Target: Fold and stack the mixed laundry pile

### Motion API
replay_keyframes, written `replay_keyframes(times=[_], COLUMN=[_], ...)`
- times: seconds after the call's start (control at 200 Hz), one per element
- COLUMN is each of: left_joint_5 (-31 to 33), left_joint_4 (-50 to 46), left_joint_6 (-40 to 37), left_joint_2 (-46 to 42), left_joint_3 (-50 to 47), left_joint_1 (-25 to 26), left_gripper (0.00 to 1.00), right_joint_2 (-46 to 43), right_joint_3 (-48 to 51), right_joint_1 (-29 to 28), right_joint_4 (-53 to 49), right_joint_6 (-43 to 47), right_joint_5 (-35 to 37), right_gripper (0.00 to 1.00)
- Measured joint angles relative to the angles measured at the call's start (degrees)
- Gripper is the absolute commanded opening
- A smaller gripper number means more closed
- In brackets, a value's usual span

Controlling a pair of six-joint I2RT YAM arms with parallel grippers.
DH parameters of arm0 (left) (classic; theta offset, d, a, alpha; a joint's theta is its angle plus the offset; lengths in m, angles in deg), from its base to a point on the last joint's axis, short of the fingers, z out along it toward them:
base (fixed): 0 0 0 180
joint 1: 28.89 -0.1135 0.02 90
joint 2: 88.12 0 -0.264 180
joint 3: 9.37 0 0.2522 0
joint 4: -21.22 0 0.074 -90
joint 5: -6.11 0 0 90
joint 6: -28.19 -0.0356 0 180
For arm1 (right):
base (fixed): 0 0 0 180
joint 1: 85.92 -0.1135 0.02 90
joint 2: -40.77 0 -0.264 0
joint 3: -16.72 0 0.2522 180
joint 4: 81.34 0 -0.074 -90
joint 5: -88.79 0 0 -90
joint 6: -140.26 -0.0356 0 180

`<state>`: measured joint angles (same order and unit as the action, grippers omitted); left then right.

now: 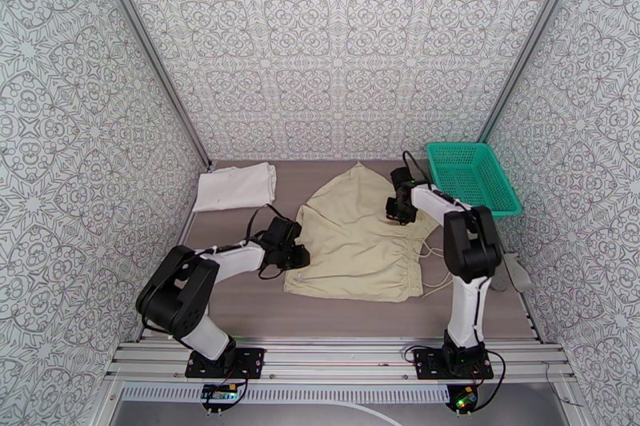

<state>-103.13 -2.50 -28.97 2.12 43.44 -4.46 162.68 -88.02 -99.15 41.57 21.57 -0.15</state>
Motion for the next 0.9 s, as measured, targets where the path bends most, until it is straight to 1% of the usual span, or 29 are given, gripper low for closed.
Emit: replay_keyframes(times=[0.13,0.255,0.38,0.44,0.535,0.615,0.685,0.745,0.805,0.9], left_joint_5=[0.0,0.3,0.7,0.8,1.4,2.8,5.2,7.4,9.7,12.3], left_joint_4=[0.2,-0.7,-2.3,-3.4,-6.1,-9.9,-14.3,-17.6,-21.4,-26.8], left_joint_6=[0.4,1.3,1.9,2.2,1.7,1.8,1.9,2.2,3.3,6.3], left_joint_2=[-4.4,-8.9,-13.8,-15.7,-17.6,-19.8,-23.2,-26.6,-30.5,-34.8], left_joint_3=[-4.3,-8.2,-11.6,-12.4,-12.1,-10.4,-8.0,-6.1,-4.7,-4.7], left_joint_1=[-1.9,-3.4,-5.3,-6.3,-7.1,-7.0,-7.0,-7.0,-7.0,-6.3], left_gripper=[0.14,0.15,0.2,0.26,0.47,0.54,0.59,0.62,0.63,0.65], right_joint_2=[3.3,7.0,10.3,12.2,13.7,12.7,8.2,0.8,-8.8,-25.6], right_joint_3=[-5.2,-10.4,-15.9,-19.2,-22.0,-21.2,-16.2,-8.4,-0.1,13.3], right_joint_1=[-1.2,-3.9,-6.0,-6.8,-7.4,-7.3,-7.3,-7.0,-6.8,-5.0], right_joint_4=[-1.9,-2.9,-3.6,-4.4,-4.8,-5.0,-4.0,-2.6,-1.2,3.1], right_joint_6=[0.3,0.3,0.8,1.1,1.5,2.0,2.7,2.7,2.4,0.8], right_joint_5=[-1.0,-2.4,-4.2,-5.2,-6.5,-6.8,-7.0,-7.4,-8.0,-11.8], right_gripper=[0.26,0.27,0.28,0.28,0.29,0.36,0.44,0.47,0.48,0.49])
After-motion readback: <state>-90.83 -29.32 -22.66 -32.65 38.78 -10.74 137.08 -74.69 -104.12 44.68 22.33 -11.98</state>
